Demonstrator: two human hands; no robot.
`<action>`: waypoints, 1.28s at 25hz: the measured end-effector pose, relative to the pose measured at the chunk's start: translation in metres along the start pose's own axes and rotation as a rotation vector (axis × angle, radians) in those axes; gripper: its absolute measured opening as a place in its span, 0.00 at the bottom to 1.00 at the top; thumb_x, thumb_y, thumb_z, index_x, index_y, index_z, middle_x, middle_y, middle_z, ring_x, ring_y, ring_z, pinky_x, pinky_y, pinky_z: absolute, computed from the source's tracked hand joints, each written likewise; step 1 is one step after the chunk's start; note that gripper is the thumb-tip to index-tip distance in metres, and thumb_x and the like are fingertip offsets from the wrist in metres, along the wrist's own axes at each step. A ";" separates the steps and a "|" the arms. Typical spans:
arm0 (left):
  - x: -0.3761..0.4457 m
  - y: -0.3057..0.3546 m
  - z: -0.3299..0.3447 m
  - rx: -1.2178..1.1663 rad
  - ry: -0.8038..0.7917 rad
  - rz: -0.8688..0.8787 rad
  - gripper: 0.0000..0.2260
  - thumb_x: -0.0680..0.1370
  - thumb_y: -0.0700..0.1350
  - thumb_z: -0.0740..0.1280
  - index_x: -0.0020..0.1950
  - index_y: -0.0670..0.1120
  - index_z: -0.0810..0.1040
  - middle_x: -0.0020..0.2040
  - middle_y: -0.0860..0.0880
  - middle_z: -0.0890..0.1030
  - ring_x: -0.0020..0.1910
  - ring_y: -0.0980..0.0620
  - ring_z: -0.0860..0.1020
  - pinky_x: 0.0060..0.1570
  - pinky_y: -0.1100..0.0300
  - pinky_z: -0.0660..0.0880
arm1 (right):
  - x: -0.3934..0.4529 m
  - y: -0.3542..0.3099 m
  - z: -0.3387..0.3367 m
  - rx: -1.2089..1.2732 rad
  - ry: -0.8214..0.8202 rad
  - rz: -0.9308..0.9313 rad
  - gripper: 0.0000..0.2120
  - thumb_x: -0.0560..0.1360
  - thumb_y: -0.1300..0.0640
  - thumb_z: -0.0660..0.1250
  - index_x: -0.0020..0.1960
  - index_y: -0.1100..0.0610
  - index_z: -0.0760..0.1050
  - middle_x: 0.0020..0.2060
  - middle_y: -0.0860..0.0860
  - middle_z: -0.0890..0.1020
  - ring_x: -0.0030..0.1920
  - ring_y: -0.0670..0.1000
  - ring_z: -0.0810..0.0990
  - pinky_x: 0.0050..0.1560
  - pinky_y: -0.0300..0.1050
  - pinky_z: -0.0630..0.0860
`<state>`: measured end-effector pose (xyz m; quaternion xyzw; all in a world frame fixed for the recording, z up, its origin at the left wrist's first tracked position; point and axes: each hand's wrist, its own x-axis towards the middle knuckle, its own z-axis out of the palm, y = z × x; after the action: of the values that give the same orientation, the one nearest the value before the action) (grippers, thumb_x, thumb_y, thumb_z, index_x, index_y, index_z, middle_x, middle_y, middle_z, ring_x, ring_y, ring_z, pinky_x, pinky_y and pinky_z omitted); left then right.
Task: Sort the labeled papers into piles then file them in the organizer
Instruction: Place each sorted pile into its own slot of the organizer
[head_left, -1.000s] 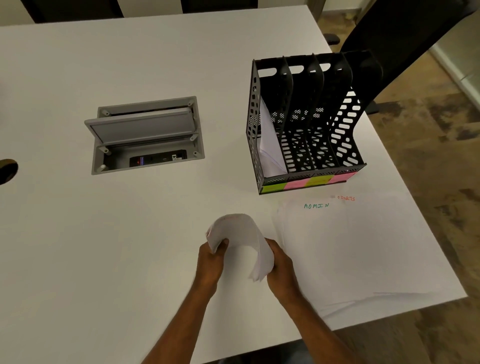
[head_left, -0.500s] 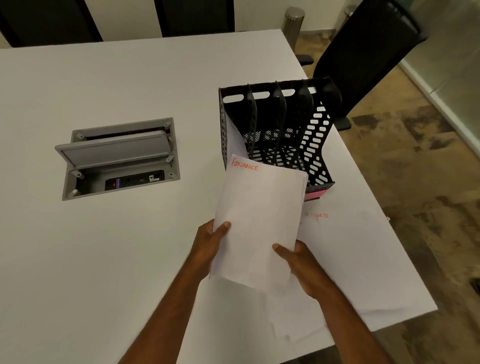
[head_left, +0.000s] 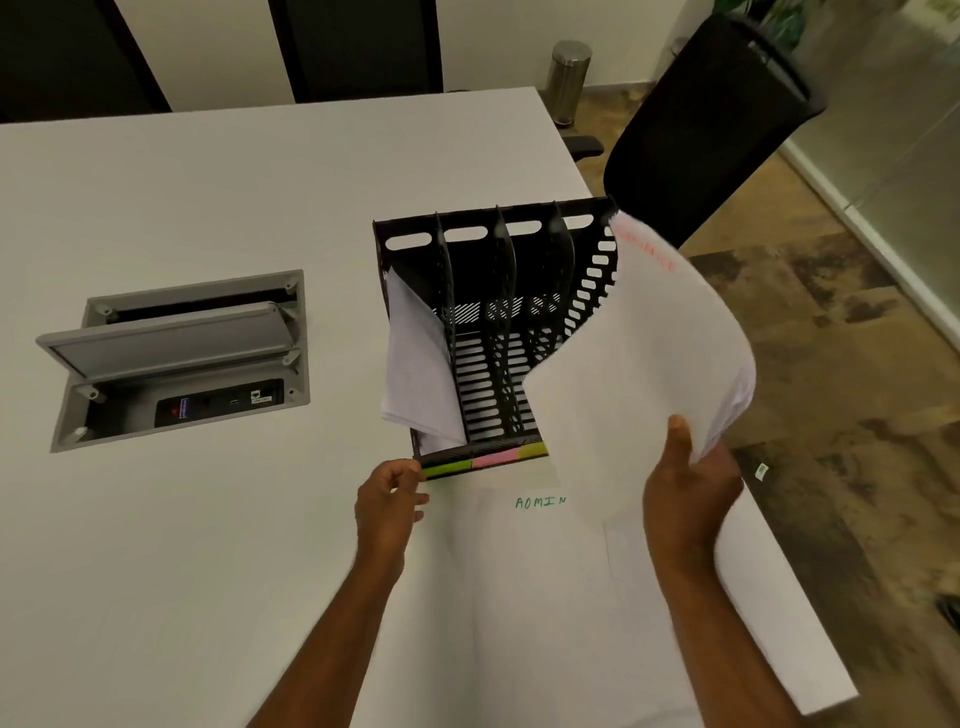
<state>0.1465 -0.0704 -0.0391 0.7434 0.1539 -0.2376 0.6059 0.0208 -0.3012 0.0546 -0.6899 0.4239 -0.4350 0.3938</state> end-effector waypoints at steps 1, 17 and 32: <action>0.004 0.000 0.004 0.002 0.047 -0.005 0.06 0.81 0.45 0.68 0.54 0.43 0.79 0.51 0.43 0.84 0.46 0.42 0.85 0.43 0.51 0.81 | 0.008 -0.008 0.009 0.018 0.023 -0.068 0.12 0.80 0.58 0.66 0.62 0.47 0.71 0.49 0.23 0.78 0.50 0.24 0.75 0.48 0.20 0.71; 0.023 0.002 0.022 -0.043 0.140 -0.088 0.09 0.80 0.48 0.70 0.50 0.42 0.75 0.48 0.41 0.81 0.43 0.43 0.83 0.48 0.47 0.83 | 0.006 -0.014 0.063 0.091 -0.024 0.034 0.19 0.81 0.48 0.62 0.66 0.59 0.75 0.58 0.50 0.82 0.57 0.43 0.80 0.54 0.28 0.75; 0.022 0.005 0.022 -0.017 0.130 -0.083 0.12 0.80 0.49 0.70 0.54 0.41 0.76 0.50 0.40 0.82 0.46 0.40 0.84 0.50 0.45 0.84 | 0.021 -0.046 0.085 0.166 0.100 -0.103 0.18 0.81 0.58 0.64 0.67 0.67 0.72 0.51 0.26 0.73 0.55 0.20 0.69 0.54 0.17 0.65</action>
<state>0.1636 -0.0947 -0.0497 0.7451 0.2257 -0.2127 0.5904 0.1170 -0.2906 0.0753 -0.6531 0.3696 -0.5224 0.4050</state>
